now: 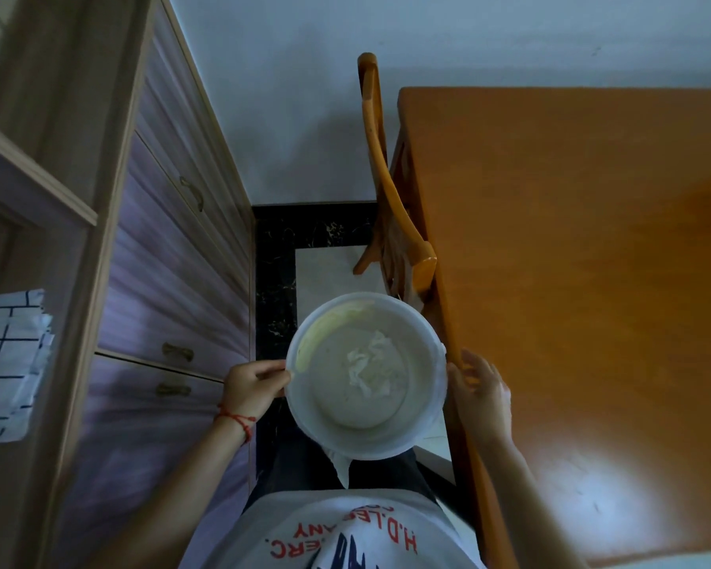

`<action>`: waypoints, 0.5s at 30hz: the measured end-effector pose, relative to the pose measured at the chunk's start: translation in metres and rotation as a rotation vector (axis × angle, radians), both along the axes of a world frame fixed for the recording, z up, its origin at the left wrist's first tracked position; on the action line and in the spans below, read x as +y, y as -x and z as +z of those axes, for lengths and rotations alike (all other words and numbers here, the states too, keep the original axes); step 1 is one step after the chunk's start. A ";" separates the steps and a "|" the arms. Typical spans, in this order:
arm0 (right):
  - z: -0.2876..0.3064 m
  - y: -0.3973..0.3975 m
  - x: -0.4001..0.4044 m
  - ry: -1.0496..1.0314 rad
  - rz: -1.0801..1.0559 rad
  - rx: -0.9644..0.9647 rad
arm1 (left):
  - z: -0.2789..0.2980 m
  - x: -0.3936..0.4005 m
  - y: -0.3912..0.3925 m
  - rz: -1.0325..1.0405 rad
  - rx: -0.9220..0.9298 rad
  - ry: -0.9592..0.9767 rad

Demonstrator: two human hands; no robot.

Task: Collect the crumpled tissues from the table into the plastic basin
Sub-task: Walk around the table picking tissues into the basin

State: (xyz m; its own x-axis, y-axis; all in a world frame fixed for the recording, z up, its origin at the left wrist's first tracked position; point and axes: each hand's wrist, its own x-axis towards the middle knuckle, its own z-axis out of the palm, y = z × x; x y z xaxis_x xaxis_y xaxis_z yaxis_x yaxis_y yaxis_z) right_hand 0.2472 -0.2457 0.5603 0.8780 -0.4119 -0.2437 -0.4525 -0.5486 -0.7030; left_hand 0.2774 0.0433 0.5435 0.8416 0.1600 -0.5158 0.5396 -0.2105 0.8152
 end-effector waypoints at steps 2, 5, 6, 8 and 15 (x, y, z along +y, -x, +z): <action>0.000 0.006 0.005 -0.053 0.011 0.011 | 0.001 0.004 0.003 0.000 0.003 -0.005; -0.004 0.015 0.012 -0.093 0.057 0.020 | 0.004 0.008 0.011 0.002 -0.005 -0.016; -0.005 0.017 0.013 -0.107 0.067 0.024 | 0.006 0.009 0.013 0.012 -0.011 -0.015; -0.007 0.019 0.016 -0.142 0.067 0.020 | 0.009 0.011 0.020 0.028 -0.016 -0.012; -0.002 0.033 0.009 -0.206 0.117 -0.045 | 0.013 0.008 0.057 0.094 -0.007 -0.023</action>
